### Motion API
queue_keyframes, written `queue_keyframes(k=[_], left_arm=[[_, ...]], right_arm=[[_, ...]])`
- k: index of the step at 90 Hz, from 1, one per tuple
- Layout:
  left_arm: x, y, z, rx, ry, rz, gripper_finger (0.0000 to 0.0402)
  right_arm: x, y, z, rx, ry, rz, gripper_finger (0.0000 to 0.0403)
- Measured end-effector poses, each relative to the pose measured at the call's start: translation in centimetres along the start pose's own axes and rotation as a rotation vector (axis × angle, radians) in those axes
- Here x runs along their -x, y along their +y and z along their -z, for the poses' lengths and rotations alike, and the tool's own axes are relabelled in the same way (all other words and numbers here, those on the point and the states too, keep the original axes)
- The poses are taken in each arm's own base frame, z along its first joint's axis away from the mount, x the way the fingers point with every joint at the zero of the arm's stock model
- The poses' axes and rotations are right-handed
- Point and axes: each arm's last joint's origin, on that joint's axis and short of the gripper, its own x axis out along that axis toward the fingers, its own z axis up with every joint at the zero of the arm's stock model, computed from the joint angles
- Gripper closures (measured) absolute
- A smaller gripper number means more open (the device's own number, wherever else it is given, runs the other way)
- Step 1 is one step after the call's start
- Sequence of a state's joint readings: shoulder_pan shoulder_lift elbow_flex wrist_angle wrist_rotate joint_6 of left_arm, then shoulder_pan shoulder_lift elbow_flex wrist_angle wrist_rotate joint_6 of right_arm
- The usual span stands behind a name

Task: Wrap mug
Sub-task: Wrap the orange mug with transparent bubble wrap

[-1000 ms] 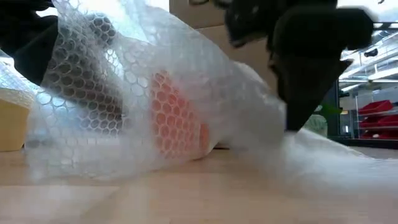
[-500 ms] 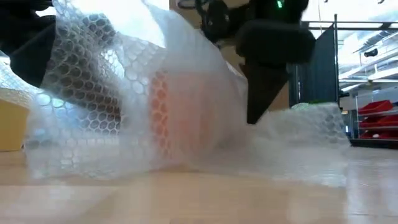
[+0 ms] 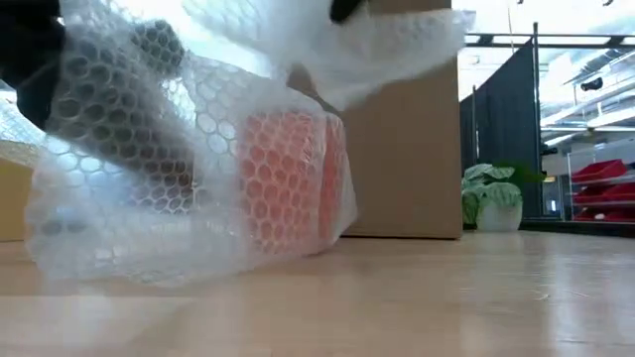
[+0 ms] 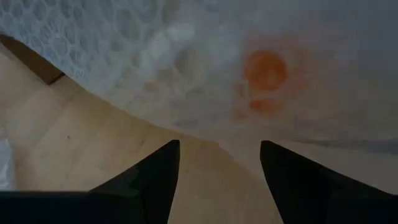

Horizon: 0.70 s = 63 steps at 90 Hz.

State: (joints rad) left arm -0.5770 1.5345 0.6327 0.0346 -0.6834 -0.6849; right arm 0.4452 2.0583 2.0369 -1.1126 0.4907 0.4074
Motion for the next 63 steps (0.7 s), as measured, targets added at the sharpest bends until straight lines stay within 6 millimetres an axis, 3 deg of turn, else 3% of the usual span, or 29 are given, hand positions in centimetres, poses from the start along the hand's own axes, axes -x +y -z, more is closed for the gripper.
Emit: queue_keyframes(k=[22,41,63], left_arm=[[0.0,-0.1,-0.1,0.010,-0.011,0.009,0.0193],[0.0,-0.2,-0.2,0.014,-0.016,0.013,0.0193],[0.0,-0.2,-0.2,0.014,-0.017,0.014,0.0193]], right_arm=[[-4.7,-1.9,-0.4,0.008,-0.022,-0.077,0.0403],[-9.3,-3.8,0.9,-0.044,0.027,-0.206,0.0403],[-11.7,-4.7,2.6,-0.099,0.082,-0.287,0.0403]])
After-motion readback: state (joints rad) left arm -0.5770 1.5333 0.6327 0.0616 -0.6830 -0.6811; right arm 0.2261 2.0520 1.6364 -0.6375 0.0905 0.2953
